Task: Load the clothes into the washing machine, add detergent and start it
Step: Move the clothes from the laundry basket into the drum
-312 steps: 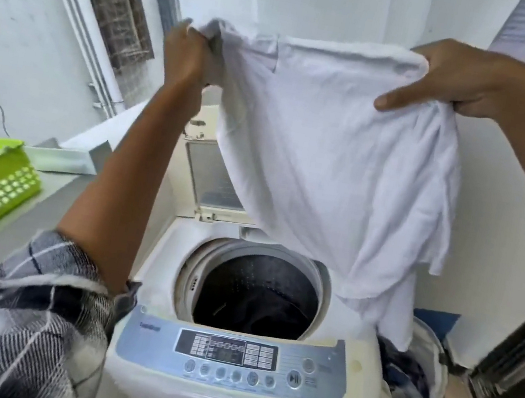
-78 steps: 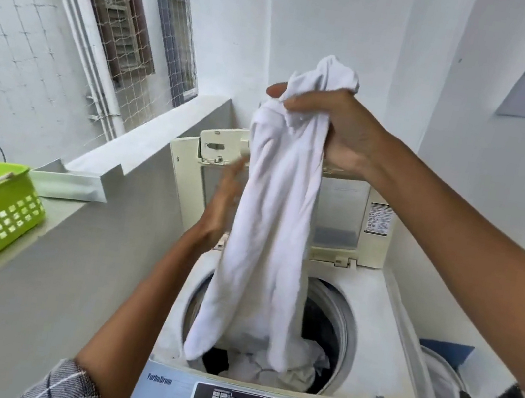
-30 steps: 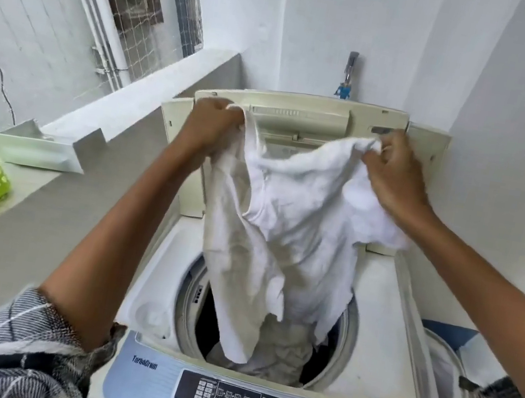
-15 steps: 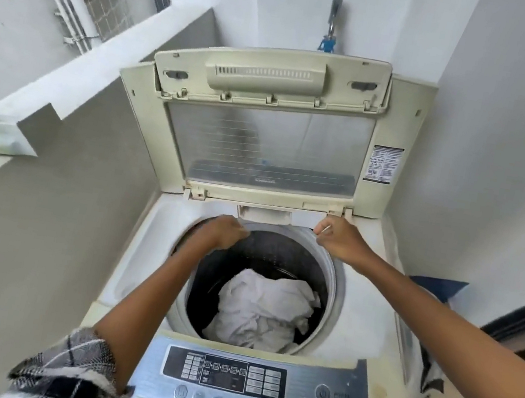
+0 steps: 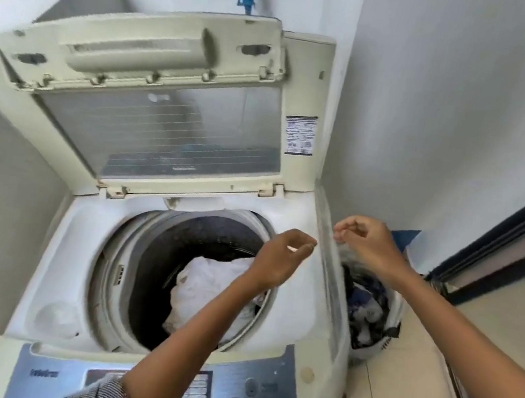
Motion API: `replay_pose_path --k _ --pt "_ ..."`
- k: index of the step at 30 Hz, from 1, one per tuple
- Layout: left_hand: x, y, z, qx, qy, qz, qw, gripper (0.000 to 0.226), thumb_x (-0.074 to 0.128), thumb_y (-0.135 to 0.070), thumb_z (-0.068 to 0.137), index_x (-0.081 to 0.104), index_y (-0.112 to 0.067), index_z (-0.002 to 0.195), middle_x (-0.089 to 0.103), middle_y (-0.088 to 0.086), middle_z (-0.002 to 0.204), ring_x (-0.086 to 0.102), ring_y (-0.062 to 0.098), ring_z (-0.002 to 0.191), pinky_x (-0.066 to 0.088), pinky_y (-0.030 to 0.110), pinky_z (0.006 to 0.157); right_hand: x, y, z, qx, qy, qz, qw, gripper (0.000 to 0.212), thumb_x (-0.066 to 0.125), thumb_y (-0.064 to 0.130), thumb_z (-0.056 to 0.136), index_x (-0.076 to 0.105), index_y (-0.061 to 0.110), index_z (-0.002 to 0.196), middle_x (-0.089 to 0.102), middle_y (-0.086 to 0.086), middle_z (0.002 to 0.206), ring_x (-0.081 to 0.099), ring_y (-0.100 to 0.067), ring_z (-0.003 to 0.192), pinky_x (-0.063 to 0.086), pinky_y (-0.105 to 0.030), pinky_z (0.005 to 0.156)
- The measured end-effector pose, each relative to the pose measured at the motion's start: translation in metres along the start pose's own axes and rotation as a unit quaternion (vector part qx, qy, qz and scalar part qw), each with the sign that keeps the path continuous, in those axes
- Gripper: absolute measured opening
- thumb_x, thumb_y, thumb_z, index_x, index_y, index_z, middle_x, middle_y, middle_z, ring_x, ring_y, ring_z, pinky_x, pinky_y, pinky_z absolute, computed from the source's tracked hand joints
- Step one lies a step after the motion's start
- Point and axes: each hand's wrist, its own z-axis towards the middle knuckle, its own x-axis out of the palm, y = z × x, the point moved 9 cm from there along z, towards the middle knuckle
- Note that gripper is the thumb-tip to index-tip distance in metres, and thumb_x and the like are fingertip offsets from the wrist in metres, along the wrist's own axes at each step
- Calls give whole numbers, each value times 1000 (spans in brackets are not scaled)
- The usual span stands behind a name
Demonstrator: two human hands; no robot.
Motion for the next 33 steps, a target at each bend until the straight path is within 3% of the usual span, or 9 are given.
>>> replay_pose_path --k 6,12,15,18,21,24,27,31,33 --pt "115 -41 39 21 58 -33 998 16 52 -21 95 64 -21 105 63 -10 96 60 7 86 47 22 79 -77 -92 6 84 -34 -5 996 12 56 -6 87 65 -5 95 65 -13 84 59 -14 72 45 -7 59" --pt "251 -5 80 -84 185 59 977 28 48 -26 96 55 -15 121 62 6 119 58 24 107 47 36 89 -102 -235 19 240 -4 13 971 14 55 -6 83 66 0 88 65 -19 87 59 -22 76 48 -26 65" --pt "297 34 94 -161 213 92 959 29 47 -26 95 54 -12 119 61 10 119 57 27 108 46 39 92 -93 -303 24 306 31 4 952 13 55 -1 84 65 4 80 65 -16 79 60 -27 77 47 -34 68" --pt "324 77 101 -228 212 96 946 32 45 -29 96 53 -15 124 60 7 122 56 23 110 45 35 92 -79 -362 33 353 62 -25 933 16 53 3 86 61 -9 80 63 -23 80 60 -31 78 44 -34 67" --pt "340 124 113 -273 205 107 934 33 45 -28 97 50 -16 127 56 7 128 54 22 114 44 33 96 -61 -412 50 367 94 -57 924 23 50 8 89 46 6 67 47 -19 71 48 -26 68 32 -30 63" --pt "350 171 131 -314 184 103 926 32 44 -24 96 50 -17 126 57 6 128 55 21 114 44 28 93 -44 -464 75 378 115 -98 913 28 44 8 91 43 -1 65 45 -22 71 46 -28 66 31 -35 61" --pt "362 219 159 -335 158 89 925 30 45 -20 96 52 -16 124 58 4 126 56 18 114 43 25 93 -20 -515 109 367 133 -123 912 41 45 9 94 28 11 56 31 -7 56 33 -22 55 22 -31 57" --pt "374 273 196 -339 133 87 927 28 46 -20 95 55 -19 121 60 1 122 58 16 110 43 24 91 20 -569 162 337 152 -125 921 43 43 7 95 26 13 57 29 -9 59 39 -28 63 21 -32 60" --pt "380 297 206 -333 131 91 930 27 46 -21 95 55 -21 120 59 1 121 59 17 108 46 28 93 41 -590 187 341 152 -117 920 34 45 10 95 35 10 63 38 -13 65 46 -29 68 27 -34 62"
